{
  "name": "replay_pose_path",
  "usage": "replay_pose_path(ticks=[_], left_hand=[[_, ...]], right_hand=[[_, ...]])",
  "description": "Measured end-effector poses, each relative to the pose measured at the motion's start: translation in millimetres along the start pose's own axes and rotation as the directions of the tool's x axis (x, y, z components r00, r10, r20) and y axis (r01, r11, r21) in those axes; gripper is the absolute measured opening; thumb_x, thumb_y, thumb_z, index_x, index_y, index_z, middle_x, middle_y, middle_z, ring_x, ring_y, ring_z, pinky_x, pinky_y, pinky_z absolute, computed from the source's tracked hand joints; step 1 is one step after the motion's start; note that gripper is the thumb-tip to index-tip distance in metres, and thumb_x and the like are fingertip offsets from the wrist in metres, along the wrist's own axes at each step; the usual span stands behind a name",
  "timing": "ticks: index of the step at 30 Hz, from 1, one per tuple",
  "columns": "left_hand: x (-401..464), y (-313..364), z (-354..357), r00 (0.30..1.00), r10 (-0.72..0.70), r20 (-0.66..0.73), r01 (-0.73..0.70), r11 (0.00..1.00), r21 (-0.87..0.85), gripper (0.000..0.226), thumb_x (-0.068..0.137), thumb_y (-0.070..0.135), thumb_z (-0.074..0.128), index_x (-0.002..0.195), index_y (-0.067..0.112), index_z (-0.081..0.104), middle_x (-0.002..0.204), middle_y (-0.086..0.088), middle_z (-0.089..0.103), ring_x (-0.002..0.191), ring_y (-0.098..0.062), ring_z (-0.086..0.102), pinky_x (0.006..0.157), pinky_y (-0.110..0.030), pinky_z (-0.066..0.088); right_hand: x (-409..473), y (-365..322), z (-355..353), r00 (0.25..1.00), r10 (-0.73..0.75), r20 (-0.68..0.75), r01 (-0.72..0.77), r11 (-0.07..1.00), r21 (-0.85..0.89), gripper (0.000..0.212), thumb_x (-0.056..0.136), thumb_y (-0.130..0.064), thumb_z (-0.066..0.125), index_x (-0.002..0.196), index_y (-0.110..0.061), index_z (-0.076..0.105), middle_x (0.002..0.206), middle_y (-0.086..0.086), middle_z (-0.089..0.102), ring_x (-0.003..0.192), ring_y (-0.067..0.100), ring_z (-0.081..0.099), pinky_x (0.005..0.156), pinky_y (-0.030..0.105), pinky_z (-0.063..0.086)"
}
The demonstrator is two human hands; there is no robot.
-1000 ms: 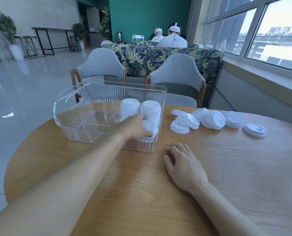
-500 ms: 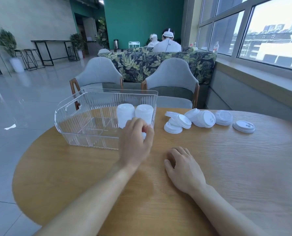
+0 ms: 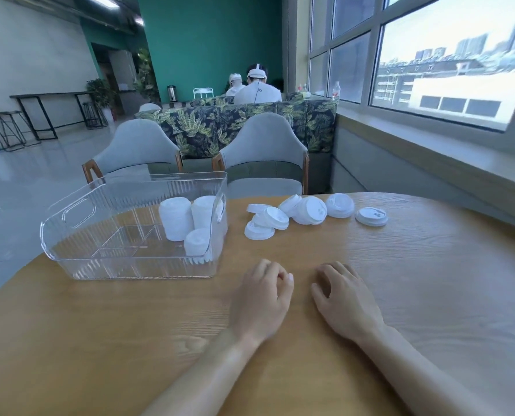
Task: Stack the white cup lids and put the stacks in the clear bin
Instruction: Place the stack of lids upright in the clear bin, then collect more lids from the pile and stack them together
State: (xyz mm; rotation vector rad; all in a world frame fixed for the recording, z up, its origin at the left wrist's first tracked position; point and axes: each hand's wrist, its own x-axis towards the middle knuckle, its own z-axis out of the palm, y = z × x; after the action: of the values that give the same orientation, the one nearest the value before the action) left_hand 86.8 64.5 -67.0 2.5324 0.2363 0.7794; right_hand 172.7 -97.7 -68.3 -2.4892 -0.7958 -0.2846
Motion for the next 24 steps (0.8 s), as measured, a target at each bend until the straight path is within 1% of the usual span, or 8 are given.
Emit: replay_pose_path(ticks=[3,5,9,13,15,18,21,24], left_hand=[[11.2,10.2,16.9,0.998,0.046,0.045,-0.048,0.998,0.044,0.020,0.103,0.045,0.047,0.103,0.029,0.059,0.108,0.018,0.052,0.106,-0.005,0.050,0.090,-0.027,0.043],[21.8,16.3,27.3,0.995,0.059,0.079,-0.066,0.995,0.081,0.021,0.101,0.043,0.048,0.113,0.029,0.057,0.118,0.018,0.051,0.113,-0.006,0.048,0.095,-0.025,0.040],[49.0,23.2,48.1,0.986,0.056,0.157,-0.076,0.989,0.127,0.034,0.099,0.039,0.051,0.131,0.027,0.051,0.138,0.015,0.043,0.129,-0.010,0.042,0.105,-0.027,0.039],[80.6,28.5,67.5,0.982,0.046,0.184,-0.075,0.985,0.154,0.040,0.099,0.035,0.050,0.138,0.027,0.046,0.150,0.014,0.035,0.139,-0.009,0.035,0.104,-0.029,0.042],[97.3,30.8,78.3,0.984,0.055,0.172,-0.082,0.984,0.160,0.041,0.098,0.034,0.051,0.138,0.026,0.046,0.150,0.013,0.037,0.138,-0.011,0.037,0.102,-0.032,0.044],[122.7,31.2,97.1,0.988,0.083,0.130,-0.107,0.975,0.193,0.045,0.095,0.032,0.054,0.138,0.022,0.049,0.146,0.007,0.044,0.136,-0.017,0.042,0.104,-0.033,0.043],[145.4,28.9,112.4,0.993,0.080,0.091,-0.099,0.969,0.225,0.051,0.094,0.030,0.057,0.142,0.018,0.048,0.157,-0.001,0.038,0.143,-0.022,0.036,0.115,-0.034,0.033],[164.8,23.8,124.2,0.991,0.131,0.023,-0.132,0.950,0.282,0.052,0.090,0.027,0.063,0.139,0.012,0.052,0.162,-0.008,0.033,0.149,-0.028,0.029,0.122,-0.037,0.022]], right_hand=[[4.7,26.1,-9.1,0.999,0.046,-0.006,-0.046,0.999,-0.004,0.028,0.096,-0.035,0.052,0.119,-0.022,0.061,0.127,-0.012,0.058,0.124,0.014,0.043,0.100,0.029,0.040],[9.6,43.2,-13.4,0.997,0.074,-0.007,-0.074,0.997,-0.004,0.026,0.096,-0.035,0.052,0.117,-0.023,0.062,0.125,-0.012,0.058,0.123,0.014,0.043,0.099,0.030,0.041],[23.7,75.1,-20.1,0.990,0.134,-0.035,-0.133,0.991,0.030,0.024,0.093,-0.034,0.054,0.111,-0.022,0.064,0.118,-0.011,0.060,0.120,0.015,0.046,0.099,0.035,0.045],[43.0,99.9,-25.3,0.979,0.200,-0.048,-0.196,0.978,0.065,0.023,0.092,-0.033,0.054,0.110,-0.022,0.064,0.115,-0.010,0.060,0.119,0.014,0.046,0.097,0.036,0.046],[53.5,109.1,-24.9,0.973,0.223,-0.057,-0.218,0.973,0.079,0.026,0.093,-0.033,0.053,0.113,-0.021,0.064,0.117,-0.009,0.060,0.121,0.015,0.047,0.099,0.037,0.046],[69.9,120.7,-26.0,0.962,0.266,-0.068,-0.260,0.962,0.086,0.036,0.098,-0.035,0.050,0.128,-0.019,0.060,0.131,-0.006,0.055,0.128,0.015,0.043,0.102,0.039,0.045],[86.8,132.0,-27.8,0.949,0.303,-0.085,-0.295,0.950,0.100,0.042,0.099,-0.032,0.048,0.136,-0.015,0.053,0.140,-0.003,0.048,0.131,0.017,0.040,0.102,0.041,0.045],[104.6,140.5,-27.6,0.944,0.312,-0.104,-0.303,0.948,0.093,0.047,0.098,-0.027,0.048,0.142,-0.012,0.048,0.146,0.000,0.043,0.134,0.018,0.032,0.103,0.039,0.041]])
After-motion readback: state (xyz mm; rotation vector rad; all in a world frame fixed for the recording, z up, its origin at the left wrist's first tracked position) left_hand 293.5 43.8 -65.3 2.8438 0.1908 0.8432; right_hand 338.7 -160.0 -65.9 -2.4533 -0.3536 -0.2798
